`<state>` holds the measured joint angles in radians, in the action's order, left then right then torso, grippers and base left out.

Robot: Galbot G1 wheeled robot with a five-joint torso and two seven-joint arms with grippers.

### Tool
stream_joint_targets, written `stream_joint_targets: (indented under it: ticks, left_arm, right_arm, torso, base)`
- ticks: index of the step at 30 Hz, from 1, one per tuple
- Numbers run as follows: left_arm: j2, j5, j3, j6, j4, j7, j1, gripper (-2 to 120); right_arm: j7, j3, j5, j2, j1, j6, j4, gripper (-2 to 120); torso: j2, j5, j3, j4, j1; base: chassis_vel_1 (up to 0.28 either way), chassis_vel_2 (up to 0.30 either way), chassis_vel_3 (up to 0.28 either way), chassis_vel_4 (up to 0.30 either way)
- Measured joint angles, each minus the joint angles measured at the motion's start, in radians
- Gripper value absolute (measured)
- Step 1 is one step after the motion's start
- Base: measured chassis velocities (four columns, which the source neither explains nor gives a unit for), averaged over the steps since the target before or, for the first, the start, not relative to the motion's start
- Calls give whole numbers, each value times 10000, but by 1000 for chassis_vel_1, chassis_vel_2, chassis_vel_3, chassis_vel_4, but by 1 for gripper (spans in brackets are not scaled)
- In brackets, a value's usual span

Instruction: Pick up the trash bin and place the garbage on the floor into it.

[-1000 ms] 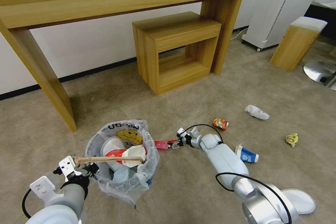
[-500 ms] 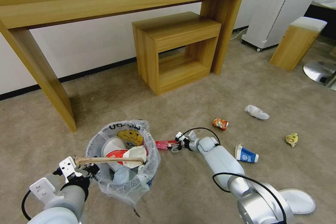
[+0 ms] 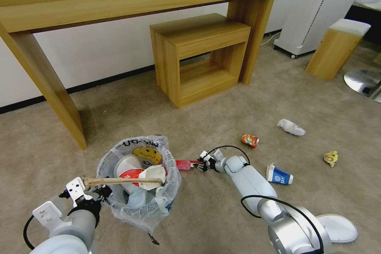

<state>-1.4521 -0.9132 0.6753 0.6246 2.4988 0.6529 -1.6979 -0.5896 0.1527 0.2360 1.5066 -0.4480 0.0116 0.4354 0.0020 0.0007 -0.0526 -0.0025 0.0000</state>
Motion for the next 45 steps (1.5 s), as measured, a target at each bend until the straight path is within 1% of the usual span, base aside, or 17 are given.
stream_joint_targets:
  ticks: [2,4,6,13,17,21,22,25,26,30,32,33,35,39,41,42,45]
  left_arm:
    - [6,0,5,-1,-7,0,3,1]
    - [22,0,24,-5,-27,-1,7,1]
    - [25,1,30,-5,-35,-1,10,1]
    - [29,21,33,-36,-74,-2,20,1]
    - [50,23,80,-52,-72,-2,12,1]
    - [69,25,120,-74,-69,5,-20,1]
    - [69,25,120,-74,-69,5,-20,1]
    - [75,36,119,-87,-73,9,-23,1]
    - [75,36,119,-87,-73,9,-23,1]
    - [73,68,68,-88,-89,13,-11,1]
    - [59,106,12,-92,-117,15,0,1]
    - [59,106,12,-92,-117,15,0,1]
    - [45,127,-33,-98,-147,16,21,1]
    - [20,143,-94,-97,-179,16,35,1]
    - [-6,198,-165,-100,-235,16,41,1]
    - [-6,198,-165,-100,-235,16,41,1]
    - [-43,289,-292,-107,-270,8,34,1]
  right_arm:
    - [10,14,24,-9,9,0,-10,14]
    - [15,25,40,-61,14,-1,-21,3]
    - [17,29,40,-95,15,-2,-21,0]
    - [17,27,-85,-401,-156,0,329,0]
    - [-129,-163,-1028,-867,-602,339,1331,0]
    - [-523,-415,-2658,-1626,-1522,658,3578,0]
    - [-523,-415,-2658,-1626,-1522,658,3578,0]
    - [-658,-373,-3868,-2324,-2407,421,5722,0]
    - [-658,-373,-3868,-2324,-2407,421,5722,0]
    - [-801,-57,-4787,-3081,-3084,359,7340,0]
    - [-1026,274,-5386,-3944,-3569,324,8569,0]
    - [-1026,274,-5386,-3944,-3569,324,8569,0]
    - [-1846,747,-6291,-4949,-4043,429,9832,0]
    - [-2796,1174,-6835,-5359,-4256,570,10460,0]
    - [-4151,1609,-7515,-5621,-4304,724,11051,0]
    - [-4151,1609,-7515,-5621,-4304,724,11051,0]
    - [-5321,1597,-8708,-5703,-3957,785,11507,0]
  torso:
    - [0,0,0,0,0]
    - [0,0,0,1,0]
    - [0,0,0,1,0]
    - [0,2,-1,1,0]
    - [0,1,0,-1,0]
    - [0,2,1,0,0]
    - [0,2,1,0,0]
    - [0,2,0,2,0]
    - [0,2,0,2,0]
    - [1,5,1,3,0]
    - [3,3,1,-1,0]
    - [3,3,1,-1,0]
    - [3,-1,1,-5,-1]
    - [3,5,1,-3,0]
    - [3,1,1,1,0]
    - [3,1,1,1,0]
    - [3,1,1,-1,-1]
  base:
    - [0,0,0,0]
    - [0,0,0,0]
    - [0,0,0,0]
    - [0,0,0,0]
    - [0,0,0,0]
    - [0,0,0,0]
    - [0,0,0,0]
    - [0,0,0,0]
    - [0,0,0,0]
    - [0,0,0,0]
    - [0,0,0,0]
    - [0,0,0,0]
    - [0,0,0,0]
    - [0,0,0,0]
    - [0,0,0,0]
    - [0,0,0,0]
    - [0,0,0,0]
